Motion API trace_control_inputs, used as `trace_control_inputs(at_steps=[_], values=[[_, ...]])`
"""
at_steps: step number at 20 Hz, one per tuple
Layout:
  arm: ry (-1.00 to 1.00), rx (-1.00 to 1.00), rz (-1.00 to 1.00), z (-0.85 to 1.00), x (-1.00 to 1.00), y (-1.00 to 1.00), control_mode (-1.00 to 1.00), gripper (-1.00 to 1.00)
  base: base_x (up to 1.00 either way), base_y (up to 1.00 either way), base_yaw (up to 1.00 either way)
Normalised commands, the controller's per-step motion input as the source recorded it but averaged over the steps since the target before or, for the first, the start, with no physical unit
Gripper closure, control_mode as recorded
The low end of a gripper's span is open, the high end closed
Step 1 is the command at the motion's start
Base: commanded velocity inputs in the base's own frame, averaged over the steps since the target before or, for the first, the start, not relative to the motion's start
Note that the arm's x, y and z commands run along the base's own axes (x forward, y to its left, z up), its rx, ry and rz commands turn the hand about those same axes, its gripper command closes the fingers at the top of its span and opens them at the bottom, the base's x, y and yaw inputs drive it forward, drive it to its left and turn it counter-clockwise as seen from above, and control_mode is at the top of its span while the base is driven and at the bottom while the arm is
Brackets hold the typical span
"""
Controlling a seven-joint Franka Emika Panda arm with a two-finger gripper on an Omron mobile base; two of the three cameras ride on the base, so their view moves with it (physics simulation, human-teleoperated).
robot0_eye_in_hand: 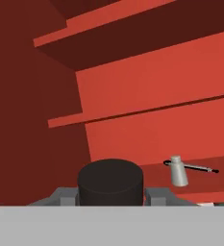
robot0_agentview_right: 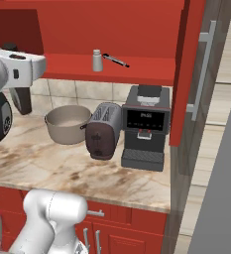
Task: Pick the shaker and syrup bottle from the counter and place them in the cabinet.
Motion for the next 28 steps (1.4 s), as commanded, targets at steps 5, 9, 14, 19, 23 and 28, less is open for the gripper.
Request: trace_control_inputs(at_steps=[5,9,14,19,23,28], values=[[-0.04,0.01,-0.01,0.23,0.0,0.0,-1.0,1.0,0.0,0.0,0.0],[0.0,0.0,-0.02,0.28,0.0,0.0,-1.0,1.0,0.0,0.0,0.0],[0.0,0.0,-0.04,0.26,0.0,0.0,-1.0,1.0,0.0,0.0,0.0],[0.0,0.0,-0.04,0.05,0.0,0.0,-1.0,1.0,0.0,0.0,0.0],[-0.02,0.0,-0.03,-0.07,0.0,0.0,-1.0,1.0,0.0,0.0,0.0],[-0.04,0.0,-0.02,-0.13,0.0,-0.03,-1.0,1.0,0.0,0.0,0.0]])
